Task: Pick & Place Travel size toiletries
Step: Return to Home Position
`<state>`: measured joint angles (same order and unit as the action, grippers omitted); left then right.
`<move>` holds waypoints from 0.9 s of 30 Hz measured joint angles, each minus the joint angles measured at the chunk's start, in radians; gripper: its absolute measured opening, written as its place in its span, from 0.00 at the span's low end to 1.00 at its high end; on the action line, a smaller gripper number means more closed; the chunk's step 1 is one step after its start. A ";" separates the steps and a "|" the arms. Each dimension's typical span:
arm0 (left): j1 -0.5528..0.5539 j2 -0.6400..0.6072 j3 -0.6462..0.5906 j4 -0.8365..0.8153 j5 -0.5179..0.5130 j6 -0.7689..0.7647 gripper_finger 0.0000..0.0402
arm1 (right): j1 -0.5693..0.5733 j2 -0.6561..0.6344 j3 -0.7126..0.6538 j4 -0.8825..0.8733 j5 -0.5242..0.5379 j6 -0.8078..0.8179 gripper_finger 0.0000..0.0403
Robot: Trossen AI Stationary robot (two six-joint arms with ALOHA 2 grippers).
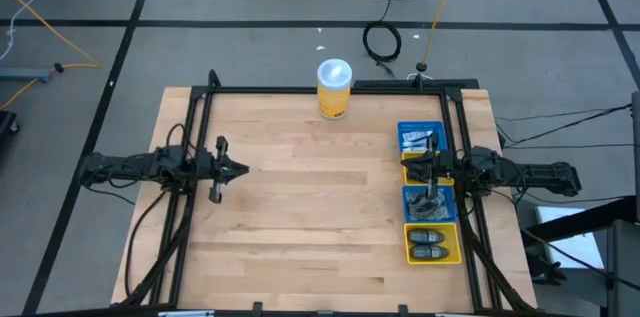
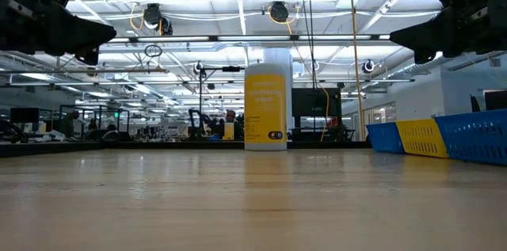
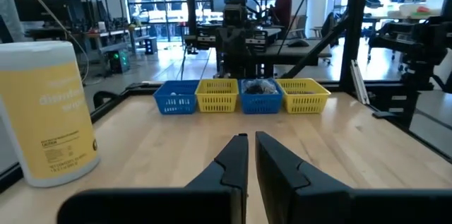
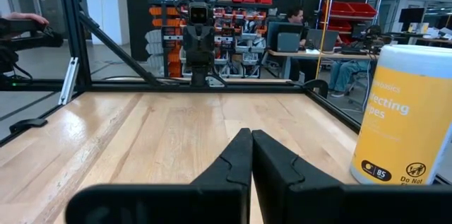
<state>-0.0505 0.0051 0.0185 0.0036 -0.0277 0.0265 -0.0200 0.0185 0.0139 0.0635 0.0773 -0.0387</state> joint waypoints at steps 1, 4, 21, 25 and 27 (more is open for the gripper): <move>0.000 0.000 0.000 0.000 0.000 0.000 0.08 | 0.000 0.000 0.000 0.000 0.000 0.000 0.00; -0.003 0.000 0.000 -0.001 0.000 0.000 0.08 | 0.000 0.000 0.000 0.000 0.000 0.000 0.00; -0.001 0.023 -0.005 0.073 -0.001 -0.006 0.08 | 0.000 0.000 0.000 0.000 0.000 0.000 0.00; -0.001 0.023 -0.005 0.073 -0.001 -0.006 0.08 | 0.000 0.000 0.000 0.000 0.000 0.000 0.00; -0.001 0.023 -0.005 0.073 -0.001 -0.006 0.08 | 0.000 0.000 0.000 0.000 0.000 0.000 0.00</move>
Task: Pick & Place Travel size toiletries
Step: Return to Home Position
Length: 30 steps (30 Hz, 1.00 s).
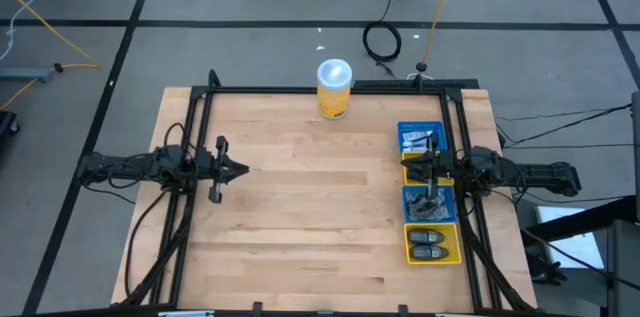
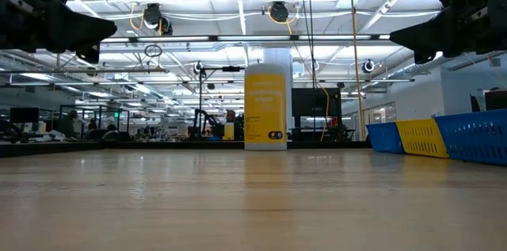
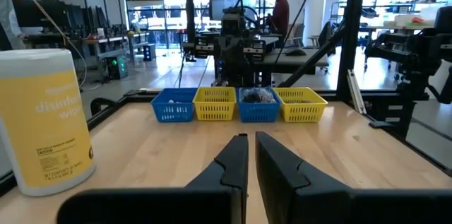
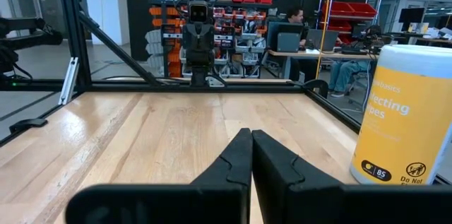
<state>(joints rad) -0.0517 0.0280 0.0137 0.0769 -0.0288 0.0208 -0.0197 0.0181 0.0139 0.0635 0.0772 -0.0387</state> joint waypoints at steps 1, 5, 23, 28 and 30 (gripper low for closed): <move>0.000 0.000 0.001 0.000 0.000 0.000 0.08 | 0.000 0.000 0.000 0.000 0.000 0.000 0.00; 0.000 0.000 0.001 0.000 0.000 0.000 0.08 | 0.000 0.000 0.000 0.000 0.000 0.000 0.00; 0.000 0.000 0.002 0.002 0.000 0.000 0.08 | 0.086 -0.016 0.000 -0.042 -0.083 0.060 0.00; 0.000 0.000 0.002 0.002 0.000 0.000 0.08 | 0.094 -0.012 0.000 -0.030 -0.083 0.082 0.00; 0.000 0.000 0.002 0.002 0.000 0.000 0.08 | 0.094 -0.004 0.000 -0.023 -0.082 0.087 0.00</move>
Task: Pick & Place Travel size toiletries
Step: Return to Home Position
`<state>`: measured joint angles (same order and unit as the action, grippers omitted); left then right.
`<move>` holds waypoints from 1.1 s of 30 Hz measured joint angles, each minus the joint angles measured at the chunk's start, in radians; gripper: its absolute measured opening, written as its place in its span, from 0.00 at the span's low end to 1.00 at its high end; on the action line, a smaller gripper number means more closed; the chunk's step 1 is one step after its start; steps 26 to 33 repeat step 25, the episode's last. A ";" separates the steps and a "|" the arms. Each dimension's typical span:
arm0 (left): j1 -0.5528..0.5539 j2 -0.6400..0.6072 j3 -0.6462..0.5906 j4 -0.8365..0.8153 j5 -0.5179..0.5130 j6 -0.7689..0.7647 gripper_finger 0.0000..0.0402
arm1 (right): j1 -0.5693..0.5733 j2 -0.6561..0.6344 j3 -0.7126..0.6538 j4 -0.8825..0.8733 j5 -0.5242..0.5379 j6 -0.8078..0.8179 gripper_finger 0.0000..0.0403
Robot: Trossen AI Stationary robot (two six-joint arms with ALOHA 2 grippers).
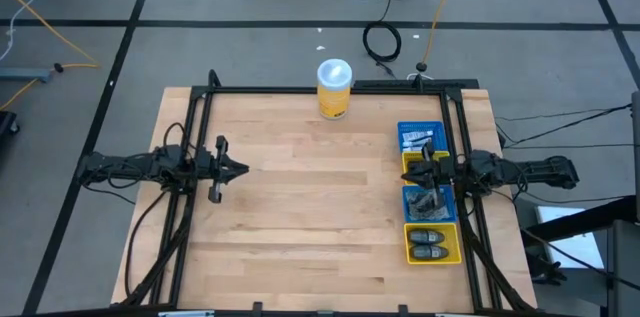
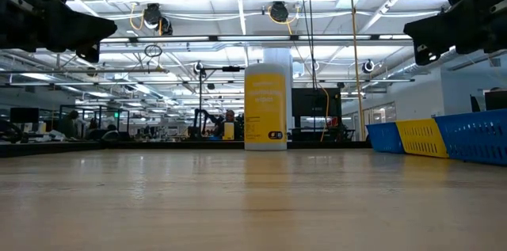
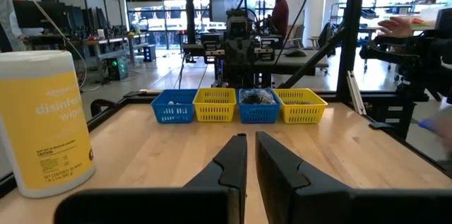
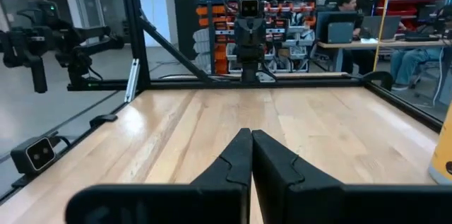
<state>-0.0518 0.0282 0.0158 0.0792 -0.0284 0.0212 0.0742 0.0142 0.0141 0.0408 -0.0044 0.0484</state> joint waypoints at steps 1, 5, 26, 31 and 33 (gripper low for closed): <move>0.000 0.000 0.000 0.000 0.000 0.000 0.08 | 0.000 0.000 0.000 0.000 0.000 -0.002 0.00; 0.000 0.000 0.000 0.000 0.000 0.000 0.08 | 0.000 0.000 0.000 0.002 0.000 -0.009 0.00; 0.000 0.000 0.000 0.000 0.000 0.000 0.08 | 0.000 0.000 0.000 0.006 0.003 -0.008 0.00; 0.000 0.000 0.000 0.000 0.000 0.000 0.08 | 0.000 0.000 0.000 0.006 0.003 -0.008 0.00; 0.000 0.000 0.000 0.000 0.000 0.000 0.08 | 0.000 0.000 0.000 0.006 0.003 -0.008 0.00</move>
